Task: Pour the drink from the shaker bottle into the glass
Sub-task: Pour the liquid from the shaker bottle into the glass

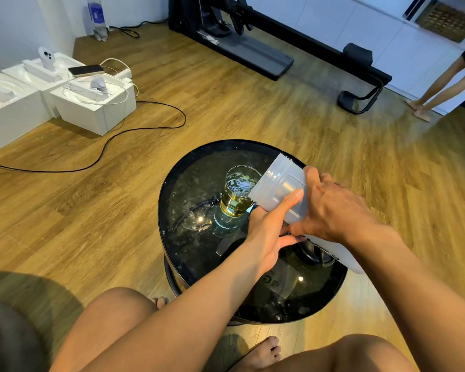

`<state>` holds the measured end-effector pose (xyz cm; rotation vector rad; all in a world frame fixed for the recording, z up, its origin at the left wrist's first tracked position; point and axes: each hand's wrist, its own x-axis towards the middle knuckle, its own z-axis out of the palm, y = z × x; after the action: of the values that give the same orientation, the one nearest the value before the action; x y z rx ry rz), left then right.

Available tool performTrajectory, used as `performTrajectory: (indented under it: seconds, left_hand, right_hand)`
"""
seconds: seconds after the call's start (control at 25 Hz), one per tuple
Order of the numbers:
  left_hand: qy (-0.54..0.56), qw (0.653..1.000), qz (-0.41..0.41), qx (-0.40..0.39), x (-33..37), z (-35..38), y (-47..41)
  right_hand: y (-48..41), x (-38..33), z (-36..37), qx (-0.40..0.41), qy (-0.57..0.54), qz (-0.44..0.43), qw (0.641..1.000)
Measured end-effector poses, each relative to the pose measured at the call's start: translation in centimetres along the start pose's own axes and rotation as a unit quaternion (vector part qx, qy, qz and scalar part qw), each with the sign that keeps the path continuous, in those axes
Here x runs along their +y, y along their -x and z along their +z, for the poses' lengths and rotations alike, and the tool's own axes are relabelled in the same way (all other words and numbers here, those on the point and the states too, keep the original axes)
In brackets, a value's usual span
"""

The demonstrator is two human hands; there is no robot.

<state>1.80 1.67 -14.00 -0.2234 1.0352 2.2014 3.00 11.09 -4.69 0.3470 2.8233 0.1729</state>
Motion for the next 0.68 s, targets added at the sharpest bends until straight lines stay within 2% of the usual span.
performTrajectory:
  seconds: [0.68]
  left_hand:
    - [0.001,1.0,-0.002,0.003,0.02,0.04,0.06]
  right_hand:
    - [-0.01,-0.13,-0.14,-0.008,0.0,0.006,1.0]
